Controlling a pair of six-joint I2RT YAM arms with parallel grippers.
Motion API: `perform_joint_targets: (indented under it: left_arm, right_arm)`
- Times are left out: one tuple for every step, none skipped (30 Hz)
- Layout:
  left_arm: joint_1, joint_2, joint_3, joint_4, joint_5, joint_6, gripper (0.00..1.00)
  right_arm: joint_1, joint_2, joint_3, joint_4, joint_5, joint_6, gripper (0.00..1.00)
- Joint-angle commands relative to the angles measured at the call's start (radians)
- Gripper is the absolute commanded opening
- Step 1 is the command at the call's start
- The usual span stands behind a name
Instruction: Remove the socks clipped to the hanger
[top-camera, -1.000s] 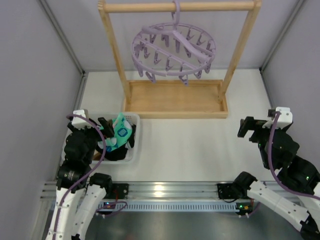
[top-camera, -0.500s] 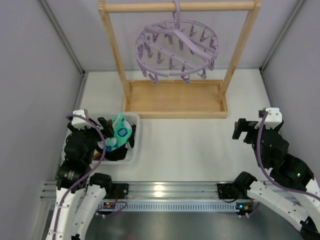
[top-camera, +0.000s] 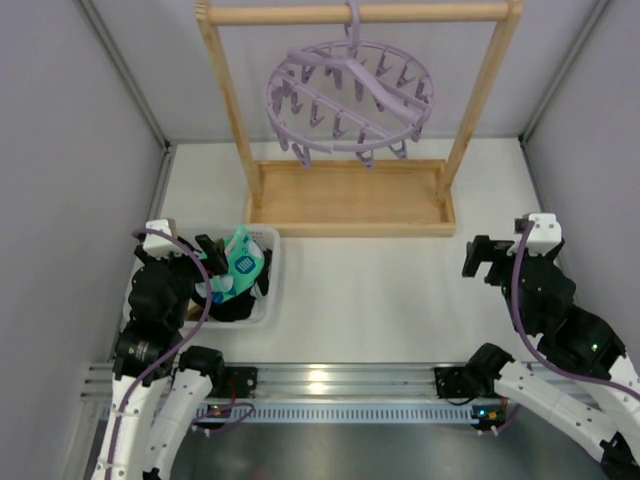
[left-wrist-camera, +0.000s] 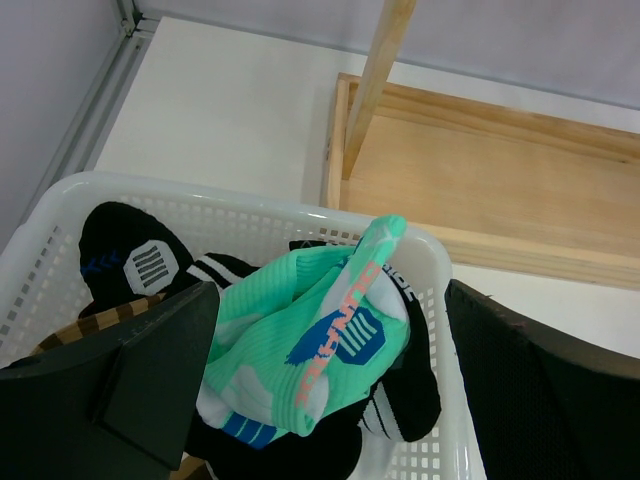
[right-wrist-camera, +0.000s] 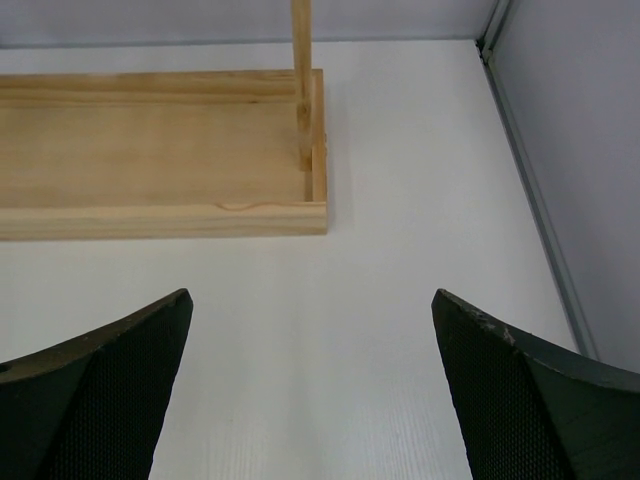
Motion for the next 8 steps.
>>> perform_joint_targets:
  left_arm:
    - [-0.002,0.001,-0.003,0.041,-0.007,-0.007,0.98]
    - [-0.002,0.000,-0.004,0.041,-0.009,-0.007,0.98]
    - [-0.002,-0.002,-0.004,0.041,-0.009,-0.007,0.98]
    - [-0.002,-0.002,-0.004,0.041,-0.010,-0.007,0.98]
    - [-0.002,-0.002,-0.004,0.041,-0.010,-0.005,0.98]
    - [-0.002,-0.002,-0.004,0.039,-0.012,-0.005,0.98]
    - [-0.002,-0.004,-0.004,0.041,-0.012,-0.005,0.98]
    - [-0.002,-0.002,-0.004,0.041,-0.012,-0.005,0.98]
  right_arm:
    - [-0.012,0.024,-0.014,0.073,-0.020,-0.009,0.99]
    - [-0.012,0.029,-0.014,0.076,-0.020,-0.008,1.00]
    - [-0.012,0.031,-0.016,0.079,-0.021,-0.009,0.99]
    - [-0.010,0.032,-0.020,0.083,-0.021,-0.008,0.99]
    - [-0.012,0.032,-0.022,0.088,-0.021,-0.009,0.99]
    - [-0.010,0.034,-0.022,0.088,-0.023,-0.009,0.99]
    - [-0.012,0.034,-0.022,0.090,-0.024,-0.008,0.99]
    - [-0.012,0.034,-0.023,0.091,-0.023,-0.009,0.99]
